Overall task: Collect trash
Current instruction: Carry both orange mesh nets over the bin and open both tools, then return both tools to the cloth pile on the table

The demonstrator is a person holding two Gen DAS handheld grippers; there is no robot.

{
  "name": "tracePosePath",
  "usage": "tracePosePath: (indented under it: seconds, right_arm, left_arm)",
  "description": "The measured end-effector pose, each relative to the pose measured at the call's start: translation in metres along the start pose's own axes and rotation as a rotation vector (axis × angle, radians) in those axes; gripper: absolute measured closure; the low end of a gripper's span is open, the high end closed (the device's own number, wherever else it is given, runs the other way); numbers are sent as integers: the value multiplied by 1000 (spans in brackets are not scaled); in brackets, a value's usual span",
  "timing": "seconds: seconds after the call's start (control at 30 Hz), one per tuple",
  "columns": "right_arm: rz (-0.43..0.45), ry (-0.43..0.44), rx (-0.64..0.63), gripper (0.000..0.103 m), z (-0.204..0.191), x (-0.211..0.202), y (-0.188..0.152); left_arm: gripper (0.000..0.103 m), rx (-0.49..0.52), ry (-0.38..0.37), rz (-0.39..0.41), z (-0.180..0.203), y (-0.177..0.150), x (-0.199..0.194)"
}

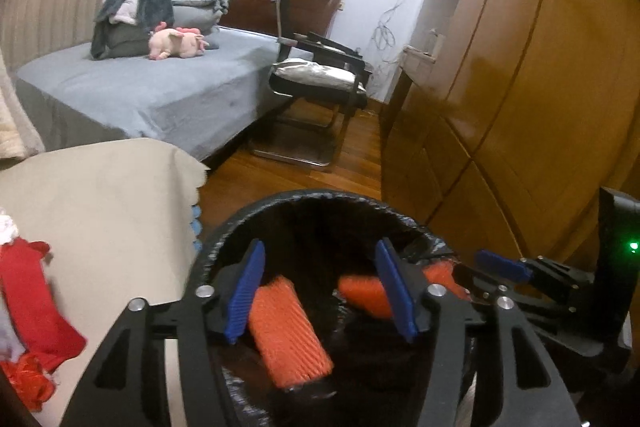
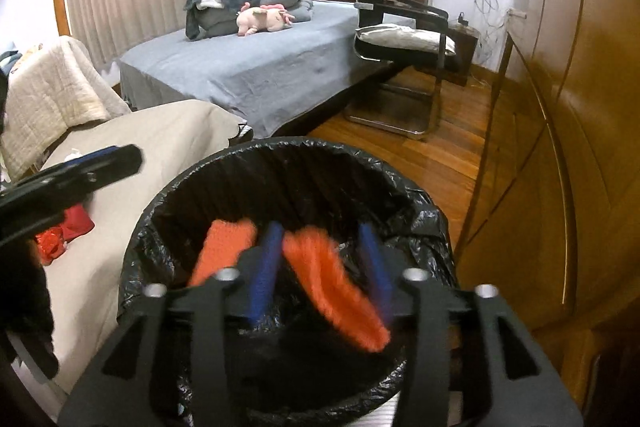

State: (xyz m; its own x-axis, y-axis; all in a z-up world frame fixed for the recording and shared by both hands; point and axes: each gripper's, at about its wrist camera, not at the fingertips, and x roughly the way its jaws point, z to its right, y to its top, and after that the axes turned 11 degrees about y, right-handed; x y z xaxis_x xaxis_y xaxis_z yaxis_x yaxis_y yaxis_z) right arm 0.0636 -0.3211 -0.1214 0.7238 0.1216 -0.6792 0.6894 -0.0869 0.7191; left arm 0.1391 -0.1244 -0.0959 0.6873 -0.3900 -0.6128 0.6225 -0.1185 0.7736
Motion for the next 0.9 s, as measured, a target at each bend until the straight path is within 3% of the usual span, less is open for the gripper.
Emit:
tracePosePath:
  seconds: [0.07,0.1,0.33,0.63,0.9]
  right_arm:
    - [26,-9,-2,16,-3,-2,0]
    - [48,-12,-4,11,-7,-5,1]
    - [100,93,0,7,-42,-1,23]
    - [123,218,-104,6,-127,34,53]
    - [103,307,-166,6,-197,71,55]
  left_arm:
    - [32,-3,45,21,-9,1,-7]
    - [26,-6,67,34,-15,1,-12]
    - [8,-43,254,115,-72,0,-53]
    - [7,-102,497,173,-154,-18,-106]
    - [8,-174,657,150,-223,-44,-129]
